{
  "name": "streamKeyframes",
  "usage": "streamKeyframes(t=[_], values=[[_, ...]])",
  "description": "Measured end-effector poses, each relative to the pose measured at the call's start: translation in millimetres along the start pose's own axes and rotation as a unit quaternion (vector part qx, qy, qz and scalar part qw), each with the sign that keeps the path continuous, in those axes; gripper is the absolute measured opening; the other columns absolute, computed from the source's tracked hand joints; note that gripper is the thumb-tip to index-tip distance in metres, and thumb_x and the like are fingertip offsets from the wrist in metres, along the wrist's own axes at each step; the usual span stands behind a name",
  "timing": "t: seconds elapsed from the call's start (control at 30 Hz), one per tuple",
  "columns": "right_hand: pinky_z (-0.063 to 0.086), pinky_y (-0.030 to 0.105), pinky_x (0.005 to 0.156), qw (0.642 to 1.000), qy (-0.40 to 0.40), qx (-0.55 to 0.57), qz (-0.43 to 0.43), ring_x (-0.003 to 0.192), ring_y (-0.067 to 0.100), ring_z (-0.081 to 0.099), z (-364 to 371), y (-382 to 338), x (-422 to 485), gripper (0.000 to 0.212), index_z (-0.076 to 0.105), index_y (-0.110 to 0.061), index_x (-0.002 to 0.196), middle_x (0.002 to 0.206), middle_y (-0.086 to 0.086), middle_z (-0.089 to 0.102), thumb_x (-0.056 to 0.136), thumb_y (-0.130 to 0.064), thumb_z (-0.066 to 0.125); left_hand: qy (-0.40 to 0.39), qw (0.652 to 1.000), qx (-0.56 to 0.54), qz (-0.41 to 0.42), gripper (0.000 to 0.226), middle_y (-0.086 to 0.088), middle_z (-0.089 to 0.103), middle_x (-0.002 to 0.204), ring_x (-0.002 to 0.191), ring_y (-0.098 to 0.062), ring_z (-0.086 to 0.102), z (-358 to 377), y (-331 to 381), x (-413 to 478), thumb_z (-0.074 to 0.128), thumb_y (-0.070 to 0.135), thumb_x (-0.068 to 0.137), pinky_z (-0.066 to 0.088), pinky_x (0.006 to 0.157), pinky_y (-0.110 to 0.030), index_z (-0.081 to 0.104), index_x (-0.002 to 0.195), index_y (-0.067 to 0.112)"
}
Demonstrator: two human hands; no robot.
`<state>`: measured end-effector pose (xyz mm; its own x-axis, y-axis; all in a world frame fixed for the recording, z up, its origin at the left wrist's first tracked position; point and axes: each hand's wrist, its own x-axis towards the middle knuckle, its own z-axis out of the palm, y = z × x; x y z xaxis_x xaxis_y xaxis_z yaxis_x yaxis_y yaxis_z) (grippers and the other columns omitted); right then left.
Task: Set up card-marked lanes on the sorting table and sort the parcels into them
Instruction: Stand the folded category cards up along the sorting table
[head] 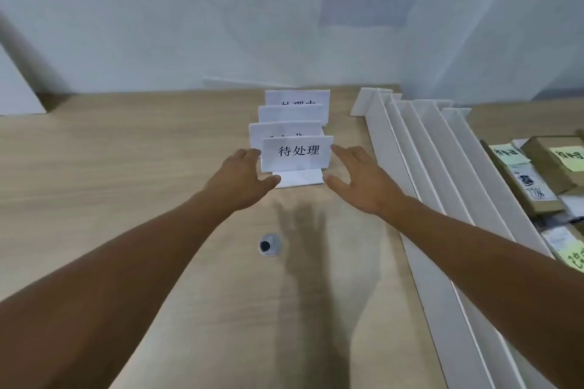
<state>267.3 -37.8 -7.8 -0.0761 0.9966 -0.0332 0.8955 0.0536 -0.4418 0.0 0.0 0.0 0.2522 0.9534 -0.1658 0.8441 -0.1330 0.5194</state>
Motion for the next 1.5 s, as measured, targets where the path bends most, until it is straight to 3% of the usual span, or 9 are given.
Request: streamKeyframes(t=[0.2, 0.3, 0.43, 0.57, 0.73, 0.93, 1.27, 1.43, 1.5], values=[[0.035, 0.03, 0.095, 0.998, -0.005, 0.05, 0.045, 0.13, 0.021, 0.048, 38.7, 55.9, 84.5, 0.077, 0.018, -0.035, 0.161, 0.152, 0.005, 0.036, 0.097, -0.052, 0.057, 0.021, 0.998, -0.035, -0.052, 0.082, -0.012, 0.039, 0.153, 0.136, -0.031, 0.045, 34.2, -13.8, 84.6, 0.066, 0.047, 0.094, 0.04, 0.103, -0.041, 0.025, 0.157, 0.016], [0.035, 0.03, 0.094, 0.996, -0.02, 0.078, 0.042, 0.127, 0.024, 0.05, 66.2, 76.3, 113.2, 0.081, 0.01, -0.039, 0.162, 0.152, 0.008, 0.035, 0.097, -0.053, 0.056, 0.017, 0.997, -0.046, -0.061, 0.09, -0.015, 0.04, 0.155, 0.138, -0.033, 0.044, 56.9, -23.3, 115.7, 0.066, 0.047, 0.094, 0.04, 0.102, -0.041, 0.014, 0.161, 0.016], [0.039, 0.031, 0.091, 0.992, -0.02, 0.115, 0.043, 0.119, 0.022, 0.053, 97.0, 88.7, 124.9, 0.086, 0.005, -0.041, 0.162, 0.148, 0.005, 0.035, 0.096, -0.046, 0.061, 0.032, 0.995, -0.064, -0.067, 0.094, -0.018, 0.058, 0.138, 0.111, -0.031, 0.06, 86.3, -34.5, 131.8, 0.067, 0.039, 0.095, 0.04, 0.081, -0.033, 0.004, 0.162, 0.022], [0.047, 0.032, 0.09, 0.994, 0.007, 0.111, 0.024, 0.101, 0.02, 0.057, 91.9, 89.4, 111.3, 0.088, 0.011, -0.038, 0.163, 0.134, 0.001, 0.037, 0.095, -0.042, 0.066, 0.055, 0.993, -0.086, -0.056, 0.088, -0.018, 0.054, 0.138, 0.121, -0.035, 0.057, 88.4, -34.2, 119.0, 0.067, 0.031, 0.095, 0.042, 0.086, -0.035, 0.009, 0.161, 0.023], [0.049, 0.03, 0.08, 0.998, 0.023, 0.062, -0.016, 0.084, 0.021, 0.059, 38.1, 60.0, 65.5, 0.085, 0.021, -0.032, 0.162, 0.128, 0.002, 0.042, 0.093, -0.038, 0.071, 0.084, 0.991, -0.1, -0.038, 0.078, -0.014, 0.053, 0.131, 0.113, -0.032, 0.058, 45.7, -11.7, 67.3, 0.065, 0.027, 0.097, 0.046, 0.085, -0.039, 0.018, 0.159, 0.027], [0.049, 0.032, 0.082, 0.992, 0.017, 0.073, -0.098, 0.077, 0.019, 0.056, -22.6, -23.5, 7.1, 0.084, 0.026, -0.027, 0.161, 0.121, 0.002, 0.043, 0.092, -0.03, 0.074, 0.137, 0.986, -0.088, -0.033, 0.071, -0.012, 0.058, 0.113, 0.098, -0.031, 0.059, -36.0, -0.1, -37.8, 0.066, 0.022, 0.096, 0.045, 0.074, -0.036, 0.027, 0.155, 0.028], [0.048, 0.037, 0.079, 0.97, 0.001, 0.071, -0.232, 0.08, 0.019, 0.056, -22.3, -231.4, -53.8, 0.081, 0.024, -0.033, 0.159, 0.125, 0.003, 0.044, 0.093, -0.037, 0.071, 0.252, 0.96, -0.053, -0.108, 0.069, -0.019, 0.059, 0.115, 0.105, -0.037, 0.058, -164.5, -69.9, -236.6, 0.069, 0.02, 0.094, 0.047, 0.084, -0.039, 0.032, 0.152, 0.023], [0.051, 0.043, 0.093, 0.952, -0.014, 0.086, -0.293, 0.107, 0.029, 0.057, -5.3, -361.2, -82.3, 0.078, 0.027, -0.032, 0.158, 0.13, 0.006, 0.043, 0.093, -0.034, 0.071, 0.309, 0.938, -0.052, -0.149, 0.066, -0.017, 0.061, 0.115, 0.104, -0.037, 0.059, -232.3, -131.8, -338.6, 0.07, 0.021, 0.094, 0.051, 0.082, -0.042, 0.035, 0.149, 0.026], [0.052, 0.042, 0.091, 0.944, -0.016, 0.092, -0.316, 0.106, 0.027, 0.058, 5.3, -415.3, -96.6, 0.078, 0.028, -0.033, 0.158, 0.128, 0.003, 0.042, 0.093, -0.034, 0.07, 0.333, 0.928, -0.042, -0.16, 0.066, -0.015, 0.061, 0.115, 0.103, -0.037, 0.059, -258.1, -160.5, -380.8, 0.071, 0.021, 0.093, 0.051, 0.078, -0.042, 0.035, 0.148, 0.025]])
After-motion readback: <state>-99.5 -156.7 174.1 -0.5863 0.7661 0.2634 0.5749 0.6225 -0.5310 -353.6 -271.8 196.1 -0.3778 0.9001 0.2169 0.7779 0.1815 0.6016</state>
